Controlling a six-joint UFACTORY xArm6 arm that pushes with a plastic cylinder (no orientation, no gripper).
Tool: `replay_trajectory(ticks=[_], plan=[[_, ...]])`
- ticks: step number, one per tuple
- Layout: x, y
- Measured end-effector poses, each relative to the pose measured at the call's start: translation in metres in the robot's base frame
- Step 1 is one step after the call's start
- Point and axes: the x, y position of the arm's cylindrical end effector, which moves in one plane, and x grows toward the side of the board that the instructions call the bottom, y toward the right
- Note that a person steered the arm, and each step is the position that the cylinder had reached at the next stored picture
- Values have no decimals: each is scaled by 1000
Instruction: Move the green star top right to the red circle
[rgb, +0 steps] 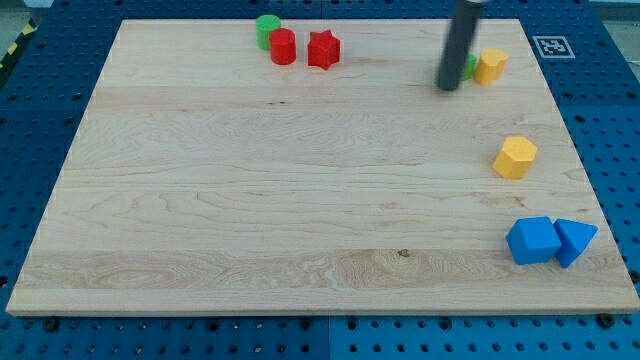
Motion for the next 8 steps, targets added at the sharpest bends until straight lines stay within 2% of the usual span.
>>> replay_trajectory(ticks=[1,2,3,4,5,6,7,8], plan=[[6,34],[-19,32],[-47,-41],[-42,-70],[-4,-32],[-23,-78],[-75,-137],[-83,-135]])
